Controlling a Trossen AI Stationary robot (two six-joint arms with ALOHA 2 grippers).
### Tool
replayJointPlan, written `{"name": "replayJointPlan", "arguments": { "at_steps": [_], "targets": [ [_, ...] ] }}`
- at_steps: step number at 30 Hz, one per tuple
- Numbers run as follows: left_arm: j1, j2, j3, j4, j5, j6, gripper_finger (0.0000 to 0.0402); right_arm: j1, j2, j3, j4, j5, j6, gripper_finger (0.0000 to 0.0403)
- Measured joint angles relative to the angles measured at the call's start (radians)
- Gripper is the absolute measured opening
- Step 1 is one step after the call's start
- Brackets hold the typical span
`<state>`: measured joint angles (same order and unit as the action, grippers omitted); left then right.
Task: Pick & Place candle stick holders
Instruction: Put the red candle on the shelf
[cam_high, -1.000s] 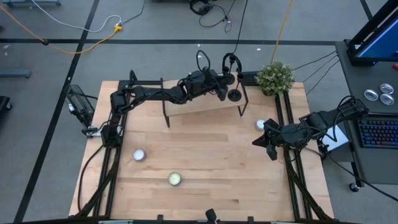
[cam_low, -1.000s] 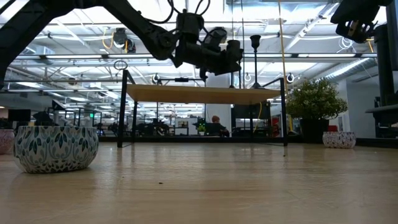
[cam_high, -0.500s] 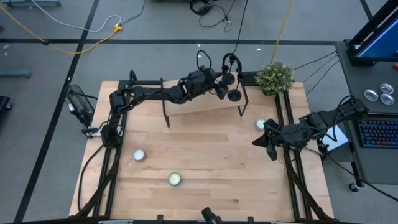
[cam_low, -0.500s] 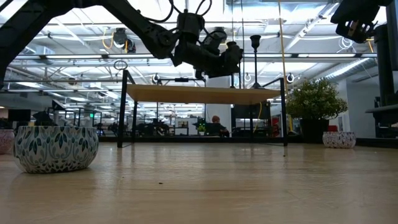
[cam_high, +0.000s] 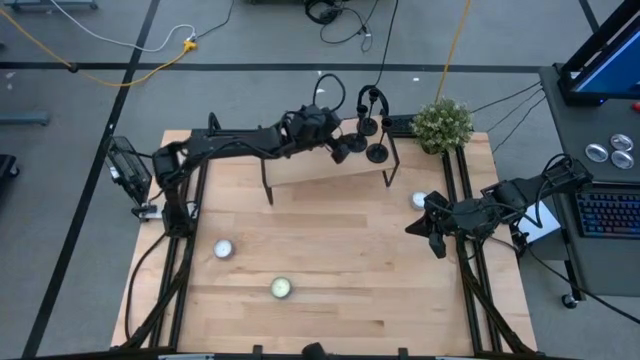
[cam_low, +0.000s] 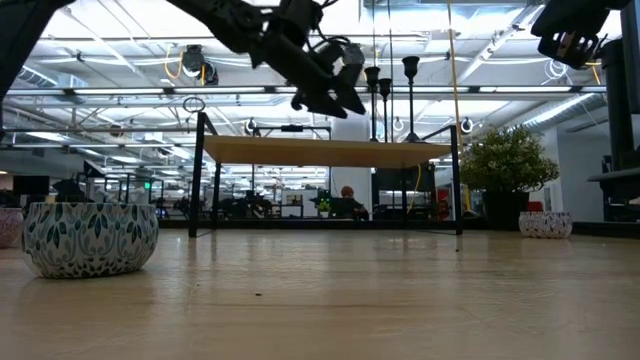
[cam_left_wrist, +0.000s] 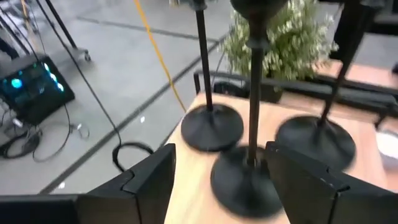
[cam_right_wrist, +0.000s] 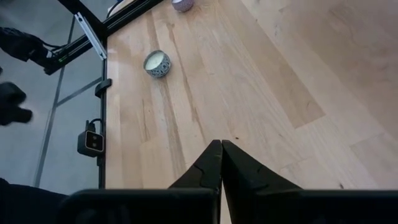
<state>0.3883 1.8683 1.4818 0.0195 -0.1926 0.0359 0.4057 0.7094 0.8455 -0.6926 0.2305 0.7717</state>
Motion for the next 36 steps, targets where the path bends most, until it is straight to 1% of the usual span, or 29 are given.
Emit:
{"name": "replayJointPlan", "arguments": {
  "at_steps": [4, 8, 10, 13, 15, 18, 20, 23, 25, 27, 29, 32, 35, 36],
  "targets": [
    [-0.013, -0.078, 0.0, -0.176, 0.008, -0.036, 0.0264, 0.0, 0.0, 0.0, -0.001, 0.002, -0.016, 0.0],
    [-0.041, -0.155, 0.0, -0.359, 0.01, -0.104, 0.026, 0.0, 0.0, 0.0, -0.001, 0.004, -0.047, 0.0],
    [-0.055, -0.193, 0.001, -0.423, 0.01, -0.134, 0.0257, 0.0, 0.001, 0.0, 0.0, 0.004, -0.073, 0.0],
    [-0.075, -0.245, 0.001, -0.521, 0.011, -0.157, 0.0254, 0.0, 0.005, 0.0, 0.001, 0.011, -0.155, 0.0],
    [-0.085, -0.278, 0.001, -0.594, 0.012, -0.164, 0.0253, 0.0, 0.011, -0.001, 0.014, 0.038, -0.238, 0.0],
    [-0.104, -0.314, 0.001, -0.665, 0.011, -0.163, 0.0253, -0.001, 0.014, -0.023, 0.087, 0.086, -0.329, 0.0],
    [-0.111, -0.337, 0.001, -0.723, 0.012, -0.164, 0.0253, -0.006, 0.014, -0.045, 0.127, 0.124, -0.362, 0.0],
    [-0.121, -0.364, 0.0, -0.763, 0.011, -0.169, 0.0253, -0.03, 0.015, -0.054, 0.112, 0.162, -0.366, 0.0002],
    [-0.122, -0.393, -0.025, -0.78, 0.011, -0.178, 0.0253, -0.054, 0.016, -0.054, 0.106, 0.166, -0.366, 0.0007],
    [-0.122, -0.428, -0.064, -0.754, 0.01, -0.189, 0.0253, -0.085, 0.016, -0.054, 0.106, 0.163, -0.366, 0.0016],
    [-0.122, -0.476, -0.126, -0.732, 0.009, -0.199, 0.0253, -0.113, 0.016, -0.054, 0.106, 0.162, -0.364, 0.0028],
    [-0.122, -0.558, -0.232, -0.652, 0.009, -0.226, 0.0253, -0.153, 0.016, -0.054, 0.105, 0.16, -0.355, 0.0051],
    [-0.122, -0.647, -0.332, -0.604, 0.009, -0.258, 0.0253, -0.192, 0.019, -0.054, 0.104, 0.155, -0.292, 0.0077],
    [-0.122, -0.679, -0.365, -0.59, 0.009, -0.271, 0.0253, -0.205, 0.021, -0.054, 0.103, 0.134, -0.271, 0.0087]
  ]
}}
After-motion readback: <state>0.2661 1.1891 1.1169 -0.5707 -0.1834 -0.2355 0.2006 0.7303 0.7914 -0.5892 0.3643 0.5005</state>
